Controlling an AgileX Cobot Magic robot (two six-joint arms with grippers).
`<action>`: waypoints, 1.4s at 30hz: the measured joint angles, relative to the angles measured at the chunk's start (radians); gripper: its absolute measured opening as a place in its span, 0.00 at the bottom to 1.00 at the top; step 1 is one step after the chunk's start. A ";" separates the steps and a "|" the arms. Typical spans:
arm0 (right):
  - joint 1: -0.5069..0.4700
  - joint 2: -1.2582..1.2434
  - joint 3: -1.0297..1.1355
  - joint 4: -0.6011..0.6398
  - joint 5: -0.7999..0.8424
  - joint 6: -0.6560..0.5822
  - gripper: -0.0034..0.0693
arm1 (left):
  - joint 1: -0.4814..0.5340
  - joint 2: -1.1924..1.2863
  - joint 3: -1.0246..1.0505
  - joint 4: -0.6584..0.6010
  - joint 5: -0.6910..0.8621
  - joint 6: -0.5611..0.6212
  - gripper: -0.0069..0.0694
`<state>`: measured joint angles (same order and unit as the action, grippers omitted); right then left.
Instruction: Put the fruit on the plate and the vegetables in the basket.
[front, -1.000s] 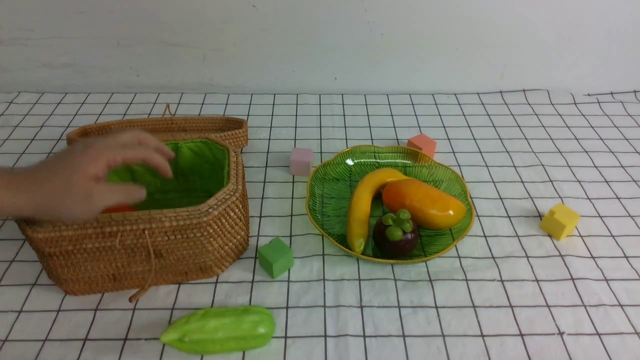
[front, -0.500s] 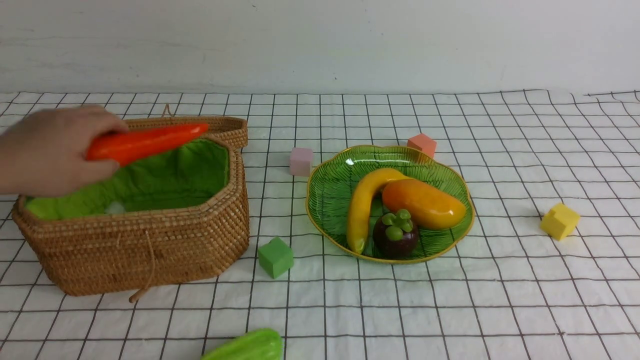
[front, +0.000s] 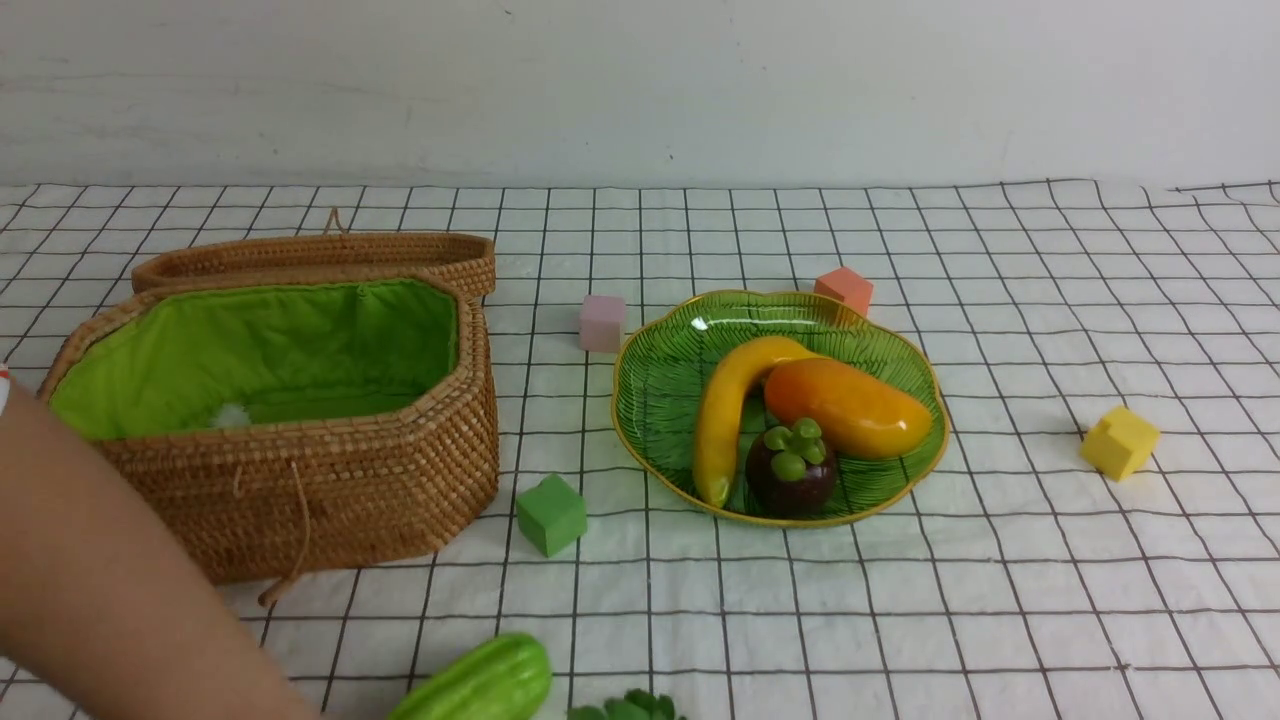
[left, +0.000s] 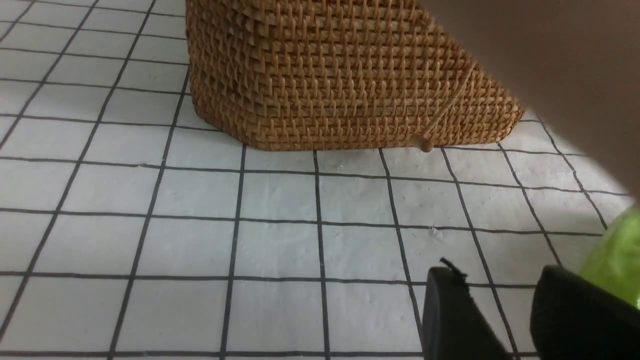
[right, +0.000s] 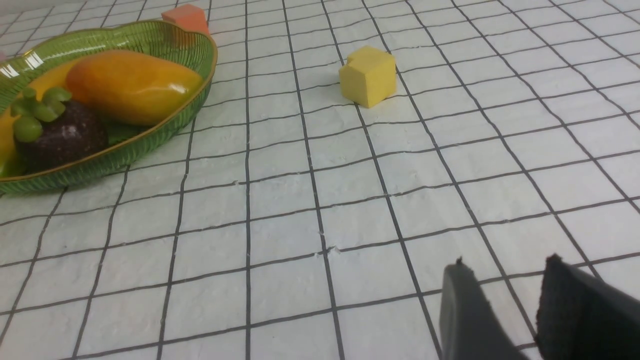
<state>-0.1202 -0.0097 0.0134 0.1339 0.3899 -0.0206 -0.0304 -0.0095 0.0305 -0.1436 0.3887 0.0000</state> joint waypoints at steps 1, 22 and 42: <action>0.000 0.000 0.000 0.000 0.000 0.000 0.37 | 0.000 0.000 0.000 0.000 0.000 0.000 0.40; 0.000 0.000 0.000 0.000 0.000 0.000 0.37 | 0.000 0.000 0.000 0.004 0.004 0.000 0.40; 0.000 0.000 0.000 0.000 0.000 0.000 0.38 | 0.000 0.000 0.000 0.001 0.004 0.000 0.40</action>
<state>-0.1202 -0.0097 0.0134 0.1339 0.3899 -0.0206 -0.0302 -0.0095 0.0305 -0.1422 0.3927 0.0000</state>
